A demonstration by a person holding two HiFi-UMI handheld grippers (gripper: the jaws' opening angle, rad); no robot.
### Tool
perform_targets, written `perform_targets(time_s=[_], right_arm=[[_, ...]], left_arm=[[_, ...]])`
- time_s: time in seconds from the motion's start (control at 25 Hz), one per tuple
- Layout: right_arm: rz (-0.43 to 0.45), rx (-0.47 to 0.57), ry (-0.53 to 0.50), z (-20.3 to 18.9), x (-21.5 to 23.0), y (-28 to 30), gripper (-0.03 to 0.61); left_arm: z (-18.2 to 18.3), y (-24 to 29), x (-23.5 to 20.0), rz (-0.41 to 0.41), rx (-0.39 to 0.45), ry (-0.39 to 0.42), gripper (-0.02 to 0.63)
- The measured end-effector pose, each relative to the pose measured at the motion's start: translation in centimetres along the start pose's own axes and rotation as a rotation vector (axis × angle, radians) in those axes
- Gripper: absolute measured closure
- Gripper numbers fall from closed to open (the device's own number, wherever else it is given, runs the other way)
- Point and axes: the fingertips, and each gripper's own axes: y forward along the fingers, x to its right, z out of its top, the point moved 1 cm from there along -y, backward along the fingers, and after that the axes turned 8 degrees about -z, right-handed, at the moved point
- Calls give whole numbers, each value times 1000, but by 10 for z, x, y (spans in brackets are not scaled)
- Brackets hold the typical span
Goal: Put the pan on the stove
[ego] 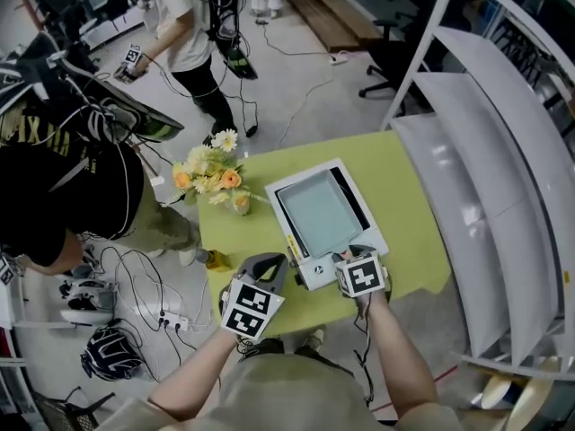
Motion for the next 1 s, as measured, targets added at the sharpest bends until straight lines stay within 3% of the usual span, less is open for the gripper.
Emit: perform_targets(time_s=[0.64, 0.76, 1.0], right_arm=[[-42, 41, 18, 24, -2, -3, 394], [-46, 42, 18, 19, 2, -8, 359], [-49, 118, 68, 25, 16, -42, 376]], left_arm=[[-2, -5, -7, 3, -3, -6, 607], [-1, -6, -7, 3, 0, -5, 607], [18, -18, -11, 20, 43, 19, 607]])
